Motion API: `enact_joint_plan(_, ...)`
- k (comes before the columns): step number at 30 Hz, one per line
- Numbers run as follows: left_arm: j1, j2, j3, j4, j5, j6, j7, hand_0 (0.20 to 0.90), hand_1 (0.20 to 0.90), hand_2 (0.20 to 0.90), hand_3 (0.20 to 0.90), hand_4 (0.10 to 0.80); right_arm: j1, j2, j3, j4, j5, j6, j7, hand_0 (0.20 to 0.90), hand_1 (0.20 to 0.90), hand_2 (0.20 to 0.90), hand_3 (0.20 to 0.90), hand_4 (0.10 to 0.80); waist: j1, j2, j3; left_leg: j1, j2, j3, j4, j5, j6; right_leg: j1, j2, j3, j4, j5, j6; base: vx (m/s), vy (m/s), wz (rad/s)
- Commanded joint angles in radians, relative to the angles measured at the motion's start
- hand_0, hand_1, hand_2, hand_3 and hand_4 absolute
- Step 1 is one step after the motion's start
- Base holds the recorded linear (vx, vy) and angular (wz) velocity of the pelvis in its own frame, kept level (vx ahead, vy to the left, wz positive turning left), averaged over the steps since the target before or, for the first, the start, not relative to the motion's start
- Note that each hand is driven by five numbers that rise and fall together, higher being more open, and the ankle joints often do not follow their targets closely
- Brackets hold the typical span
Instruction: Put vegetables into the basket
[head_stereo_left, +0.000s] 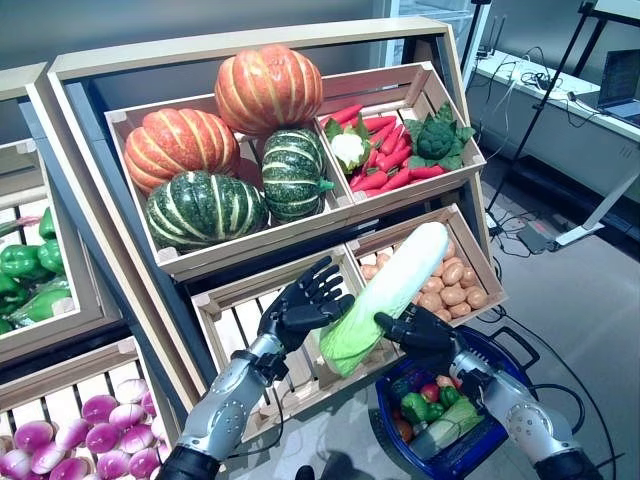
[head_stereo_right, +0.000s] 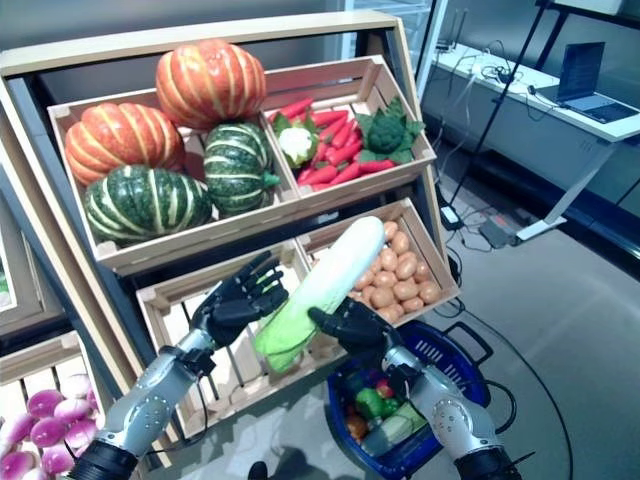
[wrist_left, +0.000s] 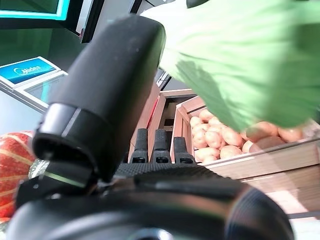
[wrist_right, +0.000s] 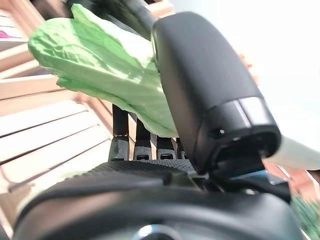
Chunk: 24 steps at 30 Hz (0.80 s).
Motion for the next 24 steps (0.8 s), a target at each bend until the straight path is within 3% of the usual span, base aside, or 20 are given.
enact_joint_plan(1, -0.097, -0.018, 0.083, -0.025, -0.068, -0.068, -0.036, 0.900, 0.900, 0.900, 0.900, 0.800, -0.063, 0.048, -0.117, -0.049, 0.101, -0.168, -0.021, 0.300, 0.300, 0.300, 0.300, 0.400, 0.011, -0.020, -0.010, 0.074, 0.021, 0.019, 0.003, -0.124, -0.006, -0.057, -0.049, 0.029, 0.047, 0.057, -0.008, -0.016, -0.014, -0.06)
enact_joint_plan(6, -0.082, -0.011, 0.116, -0.042, -0.060, -0.069, -0.040, 0.900, 0.900, 0.900, 0.900, 0.800, -0.039, 0.042, -0.158, -0.001, 0.086, -0.184, -0.050, 0.300, 0.300, 0.300, 0.300, 0.400, 0.005, -0.020, 0.000, 0.075, 0.024, 0.029, 0.003, -0.123, -0.006, -0.064, -0.046, 0.032, 0.057, 0.052, -0.011, -0.004, -0.008, -0.03)
enact_joint_plan(10, -0.078, -0.005, 0.139, -0.077, -0.058, -0.087, -0.034, 0.900, 0.900, 0.900, 0.900, 0.800, -0.031, 0.044, -0.206, 0.049, 0.109, -0.282, -0.147, 0.300, 0.300, 0.300, 0.300, 0.400, 0.001, -0.019, 0.019, 0.057, 0.029, 0.033, 0.015, -0.122, -0.007, -0.087, -0.039, 0.036, 0.080, 0.039, -0.017, -0.048, -0.003, 0.00)
enact_joint_plan(14, -0.145, 0.010, 0.141, -0.088, -0.076, -0.147, -0.019, 0.900, 0.900, 0.900, 0.900, 0.800, -0.096, 0.032, -0.266, 0.130, 0.140, -0.382, -0.222, 0.300, 0.300, 0.300, 0.300, 0.400, 0.001, -0.010, 0.099, -0.037, 0.029, 0.014, 0.073, -0.126, -0.008, -0.187, -0.024, 0.054, 0.152, 0.016, -0.033, -0.335, -0.010, -0.04)
enact_joint_plan(18, -0.225, 0.032, 0.137, -0.082, -0.076, -0.208, -0.018, 0.900, 0.900, 0.900, 0.900, 0.800, -0.189, 0.004, -0.299, 0.207, 0.186, -0.468, -0.252, 0.300, 0.300, 0.300, 0.300, 0.400, 0.003, -0.008, 0.215, -0.203, 0.017, -0.007, 0.268, -0.154, -0.015, -0.322, -0.013, 0.071, 0.298, -0.010, -0.061, -0.342, -0.036, -0.06)
enact_joint_plan(24, -0.254, 0.036, 0.136, -0.067, -0.071, -0.247, -0.012, 0.900, 0.900, 0.900, 0.900, 0.800, -0.234, -0.011, -0.325, 0.296, 0.234, -0.494, -0.270, 0.300, 0.300, 0.300, 0.300, 0.400, 0.005, 0.004, 0.289, -0.359, 0.008, -0.033, 0.454, -0.188, -0.025, -0.435, -0.011, 0.085, 0.464, -0.060, -0.092, -0.156, -0.027, -0.01)
